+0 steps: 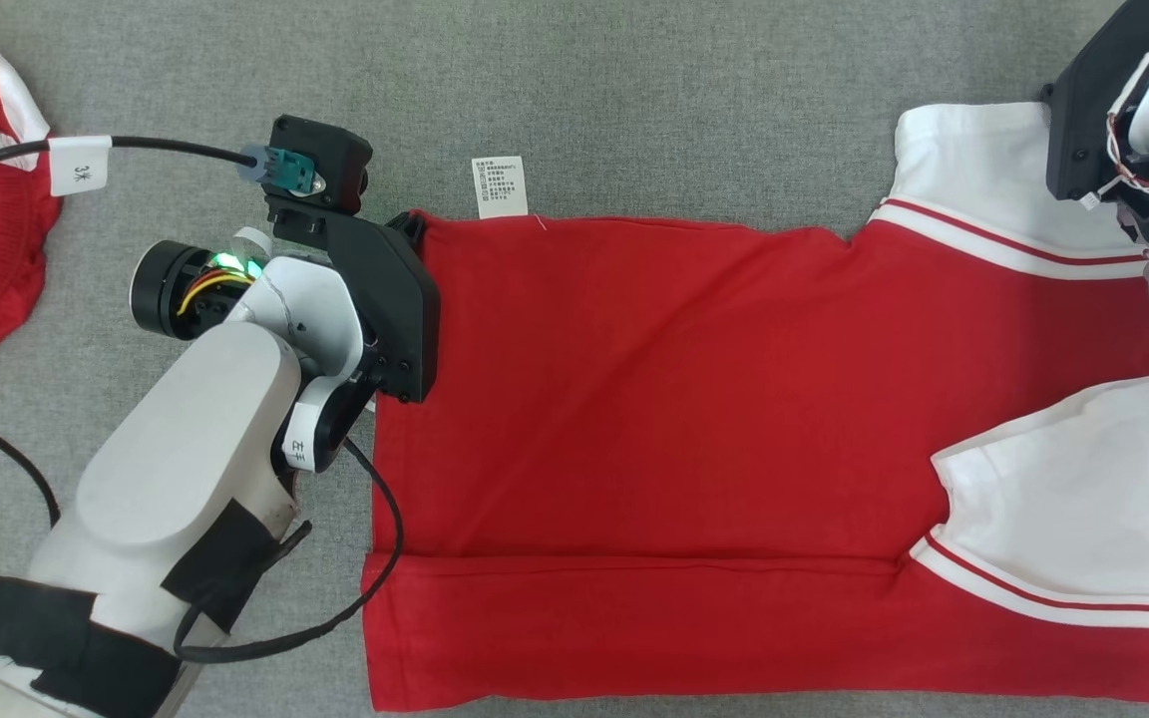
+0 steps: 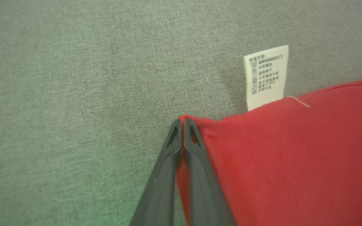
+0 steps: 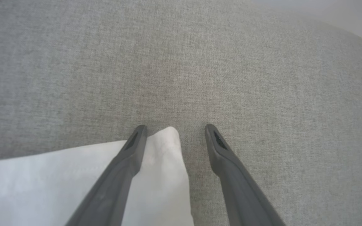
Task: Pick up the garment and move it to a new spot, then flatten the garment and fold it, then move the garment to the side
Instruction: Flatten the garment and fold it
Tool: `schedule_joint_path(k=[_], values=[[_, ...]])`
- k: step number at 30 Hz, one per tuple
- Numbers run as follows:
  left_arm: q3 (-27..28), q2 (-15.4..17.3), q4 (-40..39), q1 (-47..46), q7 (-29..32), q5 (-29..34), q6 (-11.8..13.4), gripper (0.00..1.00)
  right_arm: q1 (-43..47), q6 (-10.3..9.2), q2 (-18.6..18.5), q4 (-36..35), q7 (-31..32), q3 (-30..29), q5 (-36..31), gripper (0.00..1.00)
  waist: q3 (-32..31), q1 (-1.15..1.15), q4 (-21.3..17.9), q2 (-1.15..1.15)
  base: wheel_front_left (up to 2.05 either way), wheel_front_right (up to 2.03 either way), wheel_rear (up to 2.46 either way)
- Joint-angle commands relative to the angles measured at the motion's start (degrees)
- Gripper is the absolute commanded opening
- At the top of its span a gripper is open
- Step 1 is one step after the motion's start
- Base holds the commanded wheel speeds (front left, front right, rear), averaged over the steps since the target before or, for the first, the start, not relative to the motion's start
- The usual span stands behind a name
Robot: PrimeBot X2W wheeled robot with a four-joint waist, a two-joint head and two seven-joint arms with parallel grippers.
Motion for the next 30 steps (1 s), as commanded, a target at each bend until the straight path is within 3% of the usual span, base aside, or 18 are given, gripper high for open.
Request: schedule_joint_path(k=[1,2,3,4,11,18,30], values=[[-0.38,0.7,0.7,1.8,0.84,-0.38,0.44,0.0,2.42,-0.12,-0.05,0.48,1.12,0.45,0.35,0.45,0.06,0.0,-0.01,0.0,0.0,0.0,0.0],[-0.42,0.7,0.56,1.8,0.84,-0.4,0.53,0.0,2.64,-0.12,-0.03,0.4,1.54,0.51,0.63,0.32,0.1,0.0,-0.02,0.0,0.0,0.0,0.0],[-0.46,0.69,0.47,1.83,0.81,-0.41,0.58,0.0,2.95,-0.12,0.02,0.36,2.04,0.66,0.76,0.08,0.1,0.0,-0.04,0.0,0.0,0.0,0.0],[-0.48,0.71,0.37,1.84,0.82,-0.44,0.64,0.0,3.12,-0.12,0.01,0.18,2.38,0.85,1.0,0.0,0.11,0.0,-0.06,0.0,0.0,0.0,0.0],[0.52,0.93,-0.21,1.08,-2.48,0.22,1.06,0.0,3.06,-0.12,-0.1,-3.27,-0.47,1.5,1.75,0.0,-0.34,0.0,-0.45,0.0,0.0,0.0,0.0],[1.78,0.54,0.63,1.18,-9.61,1.31,1.45,0.0,4.49,-0.12,0.28,-5.26,-6.35,0.79,3.03,0.0,-1.95,0.0,-1.3,0.0,0.0,0.0,0.0],[4.41,1.38,-3.93,10.49,-26.43,1.6,1.46,0.0,14.38,-0.12,-2.12,-11.84,-22.64,-0.99,8.1,0.0,-7.22,0.0,-1.17,0.0,0.0,0.0,0.0]])
